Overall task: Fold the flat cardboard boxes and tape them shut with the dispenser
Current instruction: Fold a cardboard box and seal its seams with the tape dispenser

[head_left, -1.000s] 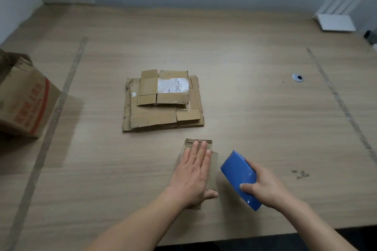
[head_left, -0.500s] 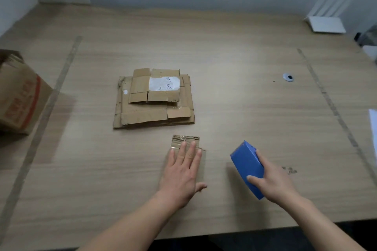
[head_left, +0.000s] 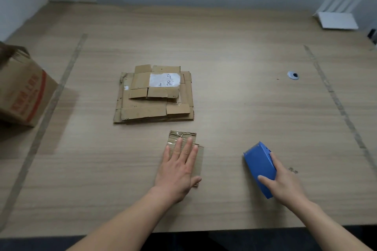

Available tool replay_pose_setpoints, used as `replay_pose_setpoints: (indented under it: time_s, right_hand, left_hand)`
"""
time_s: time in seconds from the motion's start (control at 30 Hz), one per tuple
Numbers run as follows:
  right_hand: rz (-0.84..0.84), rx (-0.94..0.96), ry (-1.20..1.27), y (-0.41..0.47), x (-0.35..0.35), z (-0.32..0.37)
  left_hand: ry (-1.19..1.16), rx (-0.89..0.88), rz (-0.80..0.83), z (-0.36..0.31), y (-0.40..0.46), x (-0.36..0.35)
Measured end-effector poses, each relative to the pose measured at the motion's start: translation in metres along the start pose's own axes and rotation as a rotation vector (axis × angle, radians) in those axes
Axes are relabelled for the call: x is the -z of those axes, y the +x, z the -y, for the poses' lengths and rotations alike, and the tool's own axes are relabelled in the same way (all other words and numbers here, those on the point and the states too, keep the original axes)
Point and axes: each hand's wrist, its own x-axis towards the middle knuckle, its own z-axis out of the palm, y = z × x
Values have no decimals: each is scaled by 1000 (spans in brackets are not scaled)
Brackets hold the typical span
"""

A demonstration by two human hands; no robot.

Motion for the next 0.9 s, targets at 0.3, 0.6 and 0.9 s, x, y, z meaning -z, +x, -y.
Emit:
replay_pose_setpoints:
  time_s: [0.3,0.6,0.9]
  right_hand:
    - [188,-428,764,16,9,-16]
    - [177,-386,666,4,17,-11]
    - [65,-334,680,-11,20,-13]
  left_hand:
    - [12,-16,-81,1,1,-6]
    - [19,0,-114,4,2,-11]
    - [28,-6,-58,4,1,-11]
